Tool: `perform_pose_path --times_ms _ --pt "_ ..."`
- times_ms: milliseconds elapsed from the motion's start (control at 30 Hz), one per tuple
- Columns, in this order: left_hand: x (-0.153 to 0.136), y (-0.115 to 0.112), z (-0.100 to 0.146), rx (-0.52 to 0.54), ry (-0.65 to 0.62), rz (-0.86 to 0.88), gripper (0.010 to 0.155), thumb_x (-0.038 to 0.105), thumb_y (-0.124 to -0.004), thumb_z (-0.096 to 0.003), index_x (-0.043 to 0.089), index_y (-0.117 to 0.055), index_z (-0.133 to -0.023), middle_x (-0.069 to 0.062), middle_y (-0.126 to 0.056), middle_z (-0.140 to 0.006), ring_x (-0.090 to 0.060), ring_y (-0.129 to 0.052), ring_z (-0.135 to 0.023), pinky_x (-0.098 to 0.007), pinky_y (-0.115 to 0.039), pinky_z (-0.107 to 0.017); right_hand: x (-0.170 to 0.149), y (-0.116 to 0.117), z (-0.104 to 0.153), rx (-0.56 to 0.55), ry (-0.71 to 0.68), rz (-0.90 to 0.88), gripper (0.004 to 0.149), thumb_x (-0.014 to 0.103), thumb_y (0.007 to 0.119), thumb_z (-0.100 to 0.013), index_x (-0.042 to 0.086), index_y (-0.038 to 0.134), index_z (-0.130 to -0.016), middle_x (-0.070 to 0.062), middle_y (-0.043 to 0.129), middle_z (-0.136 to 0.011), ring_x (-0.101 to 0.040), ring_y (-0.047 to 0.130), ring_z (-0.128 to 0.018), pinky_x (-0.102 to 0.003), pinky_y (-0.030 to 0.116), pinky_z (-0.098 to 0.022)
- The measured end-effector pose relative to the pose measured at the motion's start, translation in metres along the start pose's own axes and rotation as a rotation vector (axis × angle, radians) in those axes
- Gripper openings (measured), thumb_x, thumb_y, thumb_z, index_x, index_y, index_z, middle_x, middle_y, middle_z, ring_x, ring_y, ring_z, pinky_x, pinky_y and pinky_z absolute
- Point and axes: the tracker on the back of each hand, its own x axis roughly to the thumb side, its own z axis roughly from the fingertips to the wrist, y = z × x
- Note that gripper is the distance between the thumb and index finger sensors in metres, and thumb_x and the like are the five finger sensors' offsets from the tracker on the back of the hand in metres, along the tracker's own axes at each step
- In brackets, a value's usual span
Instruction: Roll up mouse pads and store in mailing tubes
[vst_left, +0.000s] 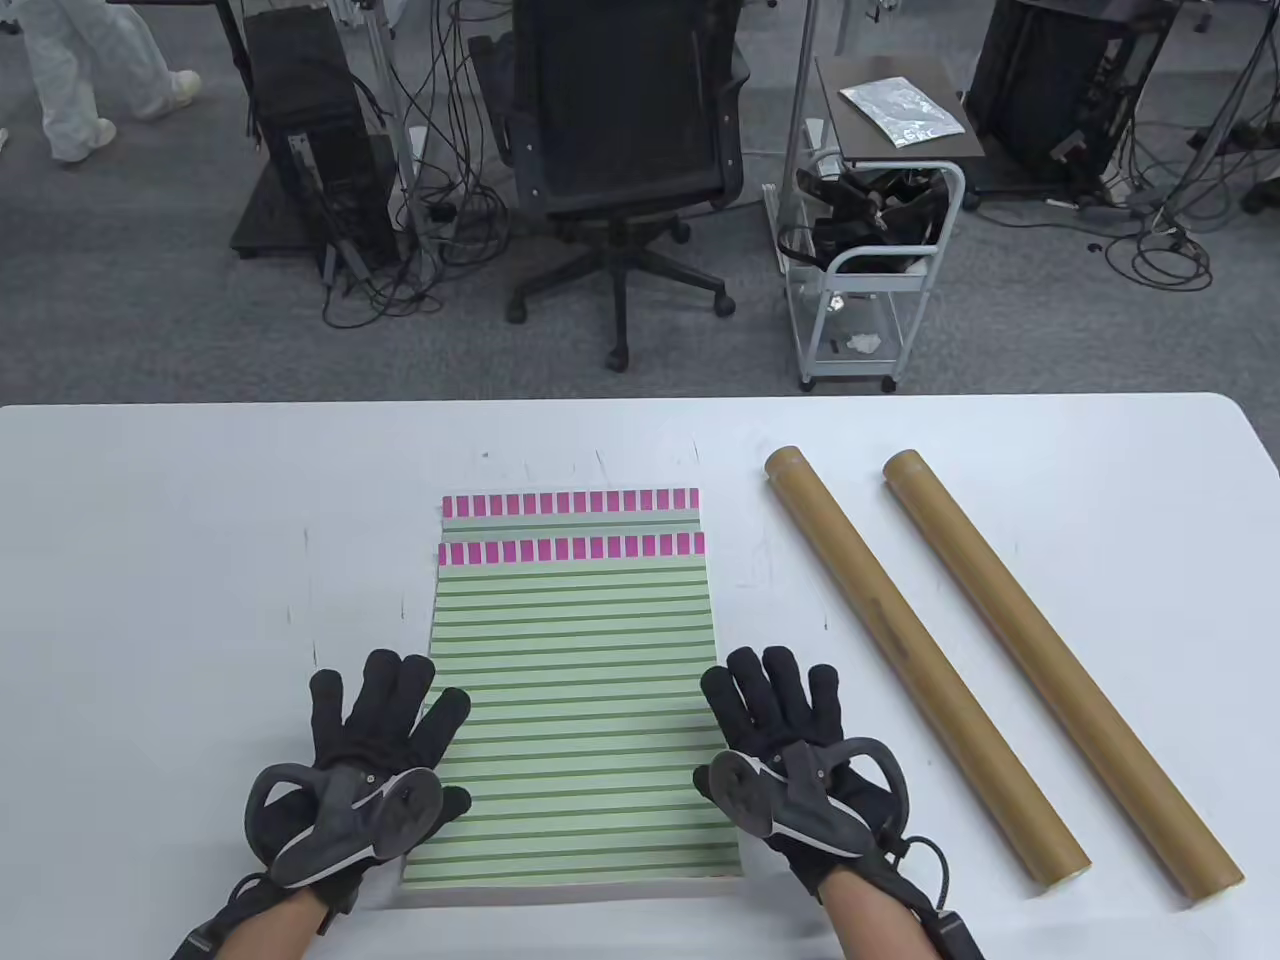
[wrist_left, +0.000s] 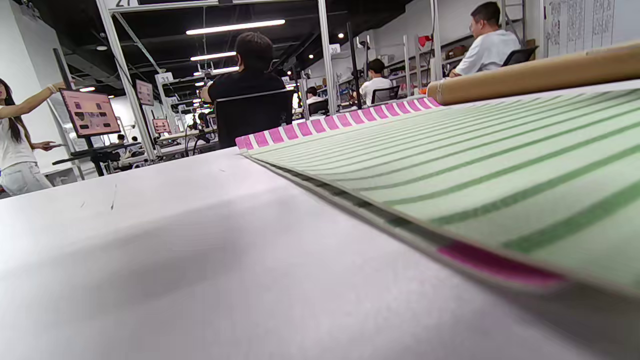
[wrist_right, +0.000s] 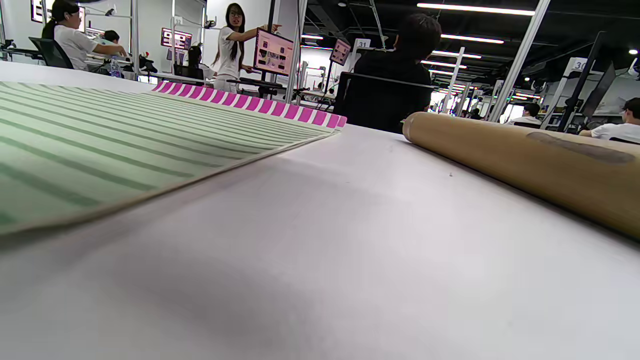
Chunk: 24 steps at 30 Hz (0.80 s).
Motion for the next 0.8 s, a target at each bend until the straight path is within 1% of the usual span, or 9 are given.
perform_pose_path --times_ms 433,500,600,700,800 --pt "0.0 0.0 -0.001 -0.006 -0.006 0.038 0.088 0.074 -0.059 -0.0346 0.045 -0.024 -0.11 0.003 -0.007 -0.122 -0.029 -0.003 -0.117 -0.067 -0.014 -0.084 -0.001 0.005 -0.001 0.039 0.011 0.005 0.087 0.062 0.057 -0.046 0.023 0.02 -0.114 -0.009 0.011 -0.121 -0.042 0.01 -0.109 -0.065 0.014 -0.075" --pt "-0.001 -0.002 -0.002 -0.015 -0.005 0.046 0.088 0.074 -0.059 -0.0346 0.045 -0.025 -0.11 0.003 -0.009 -0.122 -0.029 -0.006 -0.118 -0.067 -0.017 -0.085 -0.005 0.007 -0.003 0.05 0.029 -0.006 0.087 0.062 0.057 -0.046 0.023 0.019 -0.114 -0.009 0.011 -0.121 -0.043 0.011 -0.109 -0.066 0.015 -0.075" --pt "-0.003 -0.004 -0.003 -0.03 0.009 0.046 0.087 0.074 -0.06 -0.0345 0.044 -0.027 -0.11 0.003 -0.011 -0.123 -0.029 -0.008 -0.118 -0.068 -0.019 -0.085 -0.023 0.011 -0.006 0.084 0.117 -0.053 0.09 0.062 0.06 -0.045 0.022 0.018 -0.113 -0.01 0.01 -0.12 -0.046 0.011 -0.108 -0.068 0.017 -0.074" --pt "-0.006 -0.006 -0.005 -0.043 0.02 0.057 0.087 0.073 -0.06 -0.0346 0.044 -0.027 -0.11 0.003 -0.012 -0.123 -0.029 -0.009 -0.119 -0.068 -0.019 -0.085 -0.044 0.014 -0.006 0.092 0.221 -0.085 0.092 0.061 0.062 -0.045 0.02 0.017 -0.113 -0.013 0.009 -0.119 -0.05 0.01 -0.106 -0.069 0.017 -0.073" --pt "-0.007 -0.008 -0.005 -0.054 0.028 0.053 0.086 0.073 -0.06 -0.0344 0.044 -0.029 -0.11 0.003 -0.016 -0.123 -0.028 -0.014 -0.119 -0.067 -0.02 -0.085 -0.059 0.019 -0.005 0.104 0.318 -0.058 0.093 0.06 0.063 -0.046 0.016 0.016 -0.113 -0.017 0.009 -0.118 -0.052 0.009 -0.104 -0.07 0.018 -0.073"
